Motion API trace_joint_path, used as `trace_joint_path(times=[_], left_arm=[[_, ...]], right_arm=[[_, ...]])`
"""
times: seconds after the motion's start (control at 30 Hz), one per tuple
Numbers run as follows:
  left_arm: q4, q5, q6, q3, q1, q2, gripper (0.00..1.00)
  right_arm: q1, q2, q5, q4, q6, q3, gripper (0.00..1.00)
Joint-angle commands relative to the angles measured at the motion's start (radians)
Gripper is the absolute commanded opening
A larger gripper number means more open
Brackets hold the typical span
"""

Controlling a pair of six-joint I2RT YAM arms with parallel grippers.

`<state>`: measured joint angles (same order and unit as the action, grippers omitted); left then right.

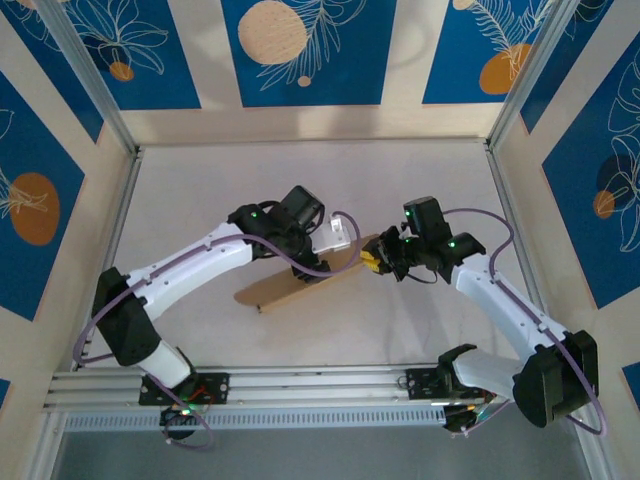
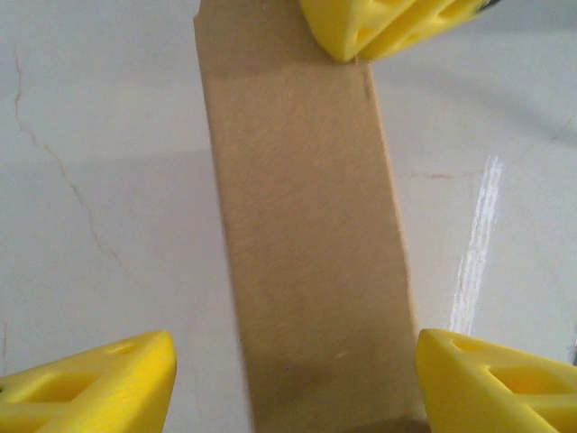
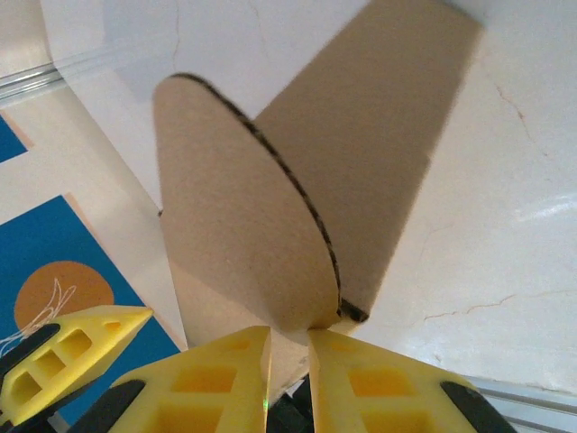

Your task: Fold the paper box

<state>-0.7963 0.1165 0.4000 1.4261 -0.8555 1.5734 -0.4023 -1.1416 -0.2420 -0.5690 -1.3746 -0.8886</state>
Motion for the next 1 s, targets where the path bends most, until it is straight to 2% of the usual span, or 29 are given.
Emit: trace_joint_path(times=[0.0,0.2,0.3,0.37,0.43,0.57,0.67,0.77,0.87,0.97], left_arm=[[-0.066,-0.028,-0.026,-0.039,0.012,-0.033,0.70],[-0.023,0.056,-0.131,-0.138,0.008,-0.105,0.70],[0.032,-0.077,-0.158,-0.170,0.012,-0.123,0.68],[0.045,-0.186,-0.215,-0.176,0.020,-0.120,0.69],[0.077,-0.275,-0.294,-0.215,0.040,-0.138,0.70],[0.209,-0.319,-0.462,-0.390,0.160,-0.265,0.75],[0.321,-0.275,-0.612,-0.518,0.285,-0.329,0.76],[0.368,-0.280,-0.697,-0.567,0.361,-0.317,0.75],[0.403,-0.284,-0.738,-0.589,0.406,-0.281,0.72],[0.428,-0.210,-0.749,-0.592,0.448,-0.211,0.69]], right_arm=[[-0.006,-0.022,0.039,-0.071,-0.017,-0.011,0.21],[-0.015,-0.046,0.049,-0.073,-0.013,-0.047,0.22],[-0.009,-0.061,0.077,-0.069,0.063,-0.060,0.24],[-0.006,-0.075,0.104,-0.063,0.216,-0.073,0.27],[-0.009,-0.108,0.045,-0.034,0.364,-0.074,0.30],[-0.076,-0.178,-0.058,0.037,0.468,-0.080,0.35],[-0.158,-0.296,-0.096,0.052,0.499,-0.160,0.41],[-0.226,-0.435,-0.073,0.012,0.545,-0.258,0.47],[-0.251,-0.537,-0.056,0.020,0.557,-0.303,0.49],[-0.260,-0.620,-0.011,0.005,0.574,-0.340,0.51]])
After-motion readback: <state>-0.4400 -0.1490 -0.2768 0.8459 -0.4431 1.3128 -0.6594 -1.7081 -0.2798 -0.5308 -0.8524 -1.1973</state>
